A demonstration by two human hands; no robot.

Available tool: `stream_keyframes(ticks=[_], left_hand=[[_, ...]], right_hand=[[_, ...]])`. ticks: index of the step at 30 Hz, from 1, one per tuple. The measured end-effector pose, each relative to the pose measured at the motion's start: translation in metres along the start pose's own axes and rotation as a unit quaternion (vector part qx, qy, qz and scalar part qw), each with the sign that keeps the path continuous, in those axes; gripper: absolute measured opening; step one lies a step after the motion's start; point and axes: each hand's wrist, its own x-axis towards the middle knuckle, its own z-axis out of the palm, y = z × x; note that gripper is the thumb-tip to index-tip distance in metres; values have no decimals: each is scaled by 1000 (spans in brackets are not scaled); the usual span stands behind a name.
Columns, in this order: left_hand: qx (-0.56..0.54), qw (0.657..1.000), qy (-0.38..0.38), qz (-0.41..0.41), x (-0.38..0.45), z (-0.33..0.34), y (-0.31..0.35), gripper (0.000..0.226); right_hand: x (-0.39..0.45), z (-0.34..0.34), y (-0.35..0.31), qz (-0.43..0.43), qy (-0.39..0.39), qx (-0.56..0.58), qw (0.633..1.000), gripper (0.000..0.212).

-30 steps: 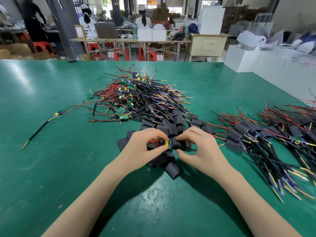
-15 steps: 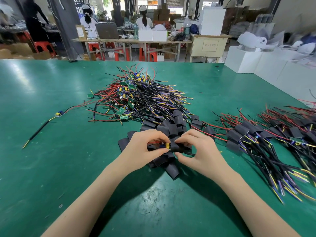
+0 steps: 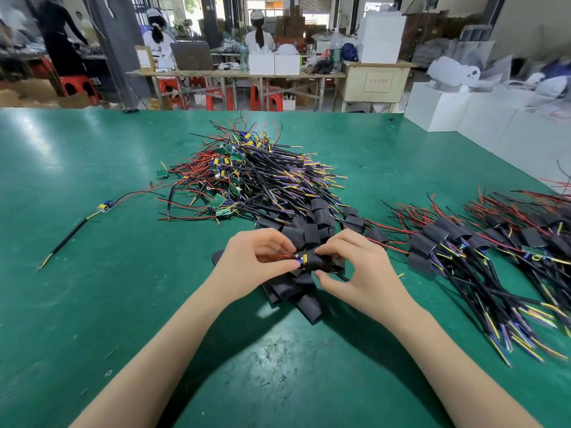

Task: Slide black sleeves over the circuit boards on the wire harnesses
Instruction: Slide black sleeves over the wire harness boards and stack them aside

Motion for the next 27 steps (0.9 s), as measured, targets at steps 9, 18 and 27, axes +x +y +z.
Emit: stream_keyframes(ticks=[9, 18, 27], left_hand=[[-22, 999, -22, 6, -2, 4, 0, 19], [-14, 1000, -20, 10, -2, 5, -3, 25], [-8, 1000, -26, -3, 0, 6, -4, 27]], right_hand=[[-2, 4, -4, 0, -11, -3, 1000, 26], [-2, 6, -7, -3, 4, -17, 1000, 26], [-1, 5, -5, 24, -5, -18, 1000, 37]])
